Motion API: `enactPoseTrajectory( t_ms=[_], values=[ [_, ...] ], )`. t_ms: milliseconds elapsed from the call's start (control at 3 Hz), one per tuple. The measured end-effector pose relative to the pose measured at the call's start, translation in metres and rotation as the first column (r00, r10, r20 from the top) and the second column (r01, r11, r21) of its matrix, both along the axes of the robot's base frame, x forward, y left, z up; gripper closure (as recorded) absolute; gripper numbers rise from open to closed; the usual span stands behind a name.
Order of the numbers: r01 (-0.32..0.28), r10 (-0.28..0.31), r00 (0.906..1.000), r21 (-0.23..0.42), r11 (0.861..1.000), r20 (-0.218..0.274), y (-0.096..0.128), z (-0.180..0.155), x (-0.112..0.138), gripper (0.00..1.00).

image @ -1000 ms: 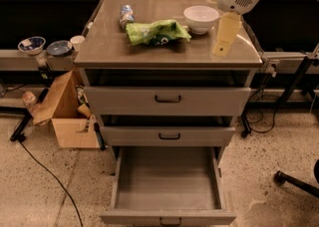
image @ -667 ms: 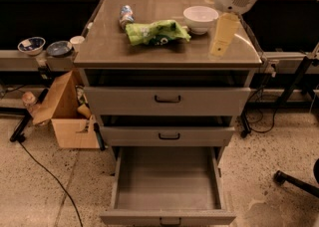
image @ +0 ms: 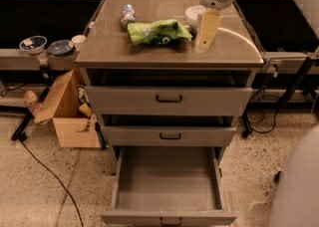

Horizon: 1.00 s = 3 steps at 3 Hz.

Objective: Place green rice chip bag into bottom drawer

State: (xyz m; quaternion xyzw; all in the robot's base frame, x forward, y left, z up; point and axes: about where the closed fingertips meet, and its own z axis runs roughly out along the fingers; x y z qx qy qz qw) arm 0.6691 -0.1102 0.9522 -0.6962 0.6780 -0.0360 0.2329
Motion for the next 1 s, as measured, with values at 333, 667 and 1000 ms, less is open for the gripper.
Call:
enactPoseTrajectory(
  t_ms=[333, 667, 1000],
  values=[
    [-0.039, 0.039, 0.9981, 0.001, 0.999, 0.048, 0.02, 0.007, 0.03, 0.0],
    [-0.072, 0.071, 0.9937, 0.008, 0.997, 0.088, 0.04, 0.015, 0.054, 0.0],
    [-0.136, 0.134, 0.9867, 0.019, 0.99, 0.091, 0.071, 0.014, 0.074, 0.0]
  ],
)
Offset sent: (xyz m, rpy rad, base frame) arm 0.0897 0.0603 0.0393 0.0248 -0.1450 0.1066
